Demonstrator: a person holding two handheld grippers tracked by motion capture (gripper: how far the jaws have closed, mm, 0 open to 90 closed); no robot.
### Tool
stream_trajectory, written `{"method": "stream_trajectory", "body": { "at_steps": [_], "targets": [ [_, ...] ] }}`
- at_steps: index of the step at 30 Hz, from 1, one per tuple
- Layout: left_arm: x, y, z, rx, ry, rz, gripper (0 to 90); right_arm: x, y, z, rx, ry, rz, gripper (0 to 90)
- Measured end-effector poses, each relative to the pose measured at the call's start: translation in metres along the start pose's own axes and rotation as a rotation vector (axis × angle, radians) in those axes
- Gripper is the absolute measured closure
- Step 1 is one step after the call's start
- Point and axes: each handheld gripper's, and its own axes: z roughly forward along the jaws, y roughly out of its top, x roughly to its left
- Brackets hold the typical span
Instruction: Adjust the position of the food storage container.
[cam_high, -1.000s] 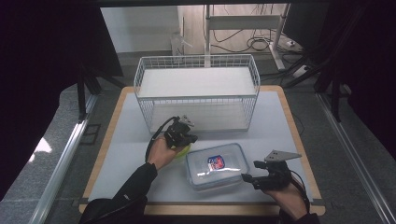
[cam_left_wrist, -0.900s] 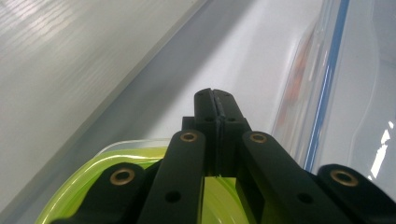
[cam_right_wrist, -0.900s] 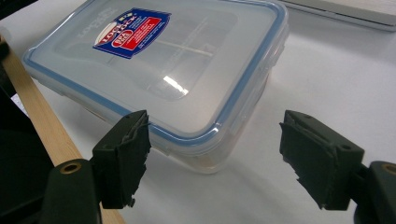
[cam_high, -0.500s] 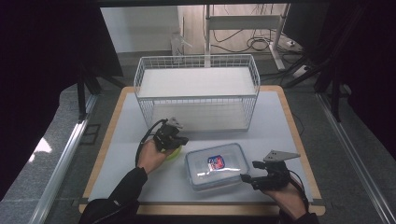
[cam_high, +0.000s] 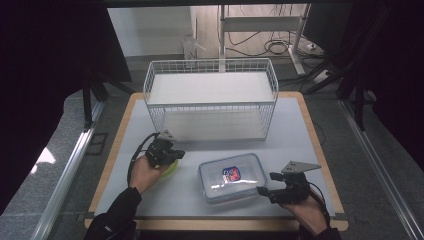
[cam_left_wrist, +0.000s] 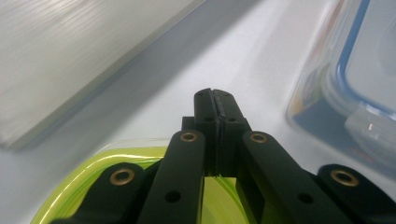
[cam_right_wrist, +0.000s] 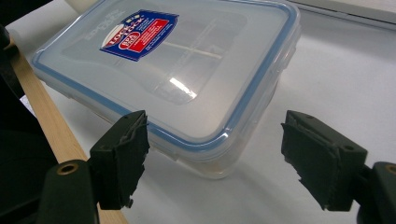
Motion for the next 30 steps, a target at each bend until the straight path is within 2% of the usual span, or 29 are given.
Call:
{"method": "stream_trajectory", "body": {
  "at_steps": [9, 12, 16, 18, 21, 25, 30],
  "targets": [
    [0.012, -0.028, -0.022, -0.018, 0.032, -0.058, 89.5, 0.0, 0.0, 0.0, -0.001, 0.0, -0.001, 23.1],
    [0.006, -0.031, -0.027, -0.044, 0.051, -0.046, 89.4, 0.0, 0.0, 0.0, 0.0, 0.001, -0.003, 23.1],
    [-0.015, -0.031, -0.029, -0.095, 0.013, -0.015, 89.0, 0.001, 0.0, -0.001, 0.005, -0.007, -0.02, 24.4],
    [-0.029, -0.034, -0.027, -0.103, -0.01, 0.003, 89.0, 0.002, 0.0, -0.001, 0.007, -0.009, -0.023, 25.9],
    [-0.048, -0.039, -0.021, -0.106, -0.052, 0.029, 88.6, 0.002, 0.0, -0.002, 0.018, -0.001, -0.036, 29.6],
    [-0.073, -0.049, -0.015, -0.107, -0.131, 0.051, 87.5, 0.003, -0.001, -0.003, 0.035, 0.011, -0.059, 34.6],
    [-0.099, -0.06, -0.002, -0.089, -0.193, 0.067, 86.8, 0.003, -0.002, -0.003, 0.051, 0.034, -0.067, 38.7]
  ]
}}
